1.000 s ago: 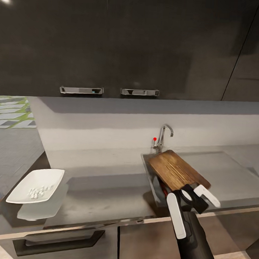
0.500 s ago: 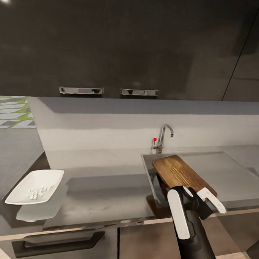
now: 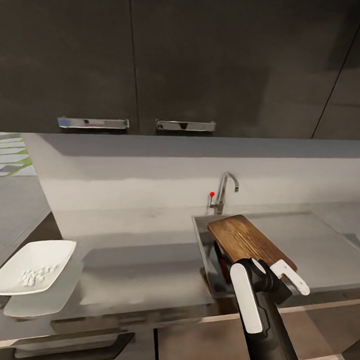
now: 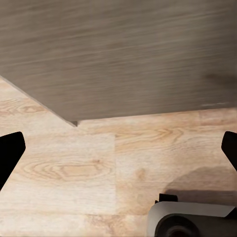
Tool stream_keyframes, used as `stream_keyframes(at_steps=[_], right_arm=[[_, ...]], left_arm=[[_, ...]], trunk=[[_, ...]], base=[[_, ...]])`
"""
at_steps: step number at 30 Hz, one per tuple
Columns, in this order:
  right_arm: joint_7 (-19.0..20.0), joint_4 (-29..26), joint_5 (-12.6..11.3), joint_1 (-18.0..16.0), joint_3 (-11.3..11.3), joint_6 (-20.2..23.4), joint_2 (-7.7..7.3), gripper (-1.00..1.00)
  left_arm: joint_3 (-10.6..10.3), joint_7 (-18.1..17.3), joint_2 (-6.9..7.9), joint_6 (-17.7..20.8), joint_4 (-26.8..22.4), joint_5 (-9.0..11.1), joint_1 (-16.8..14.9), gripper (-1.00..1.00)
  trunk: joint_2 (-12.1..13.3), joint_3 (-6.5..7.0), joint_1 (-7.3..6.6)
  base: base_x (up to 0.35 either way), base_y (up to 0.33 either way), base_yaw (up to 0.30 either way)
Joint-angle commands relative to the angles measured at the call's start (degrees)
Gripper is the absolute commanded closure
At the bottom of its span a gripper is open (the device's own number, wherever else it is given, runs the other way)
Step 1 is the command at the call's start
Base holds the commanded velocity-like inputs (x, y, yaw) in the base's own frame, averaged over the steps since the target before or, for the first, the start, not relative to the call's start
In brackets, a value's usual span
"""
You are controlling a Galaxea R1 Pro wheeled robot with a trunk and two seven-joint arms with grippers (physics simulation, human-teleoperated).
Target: In the kitchen, take the Vidalia onion out of the sink, dice it on the chopping board with the paring knife, put the diced onion into the bowl on the countertop, then place both the paring knife and the chopping board into the sink.
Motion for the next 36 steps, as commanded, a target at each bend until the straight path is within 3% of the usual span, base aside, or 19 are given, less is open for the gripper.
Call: stream_keyframes(at_steps=[1,15,21,36], right_arm=[[-0.4,-0.1,-0.2,-0.1,0.0,0.6,0.00,1.00],[-0.3,-0.1,-0.8,-0.1,0.2,0.5,0.00,1.00],[-0.4,0.0,-0.9,-0.1,3.0,0.2,0.00,1.00],[-0.4,0.0,-0.9,-0.1,3.3,0.1,0.00,1.00]], left_arm=[[-0.5,0.5,0.03,0.0,-0.1,0.0,0.0,-1.00],[-0.5,0.5,0.04,0.0,-0.1,0.0,0.0,-1.00],[-0.5,0.5,0.04,0.0,-0.1,0.0,0.0,-1.00],[-0.5,0.5,0.04,0.0,-0.1,0.0,0.0,-1.00]], trunk=[[-0.1,-0.22,0.03],[-0.1,-0.85,0.03],[-0.1,-0.89,0.03],[-0.1,-0.89,0.03]], base=[[0.003,-0.003,-0.015],[0.000,0.000,-0.216],[0.000,0.000,-0.076],[0.000,0.000,0.238]])
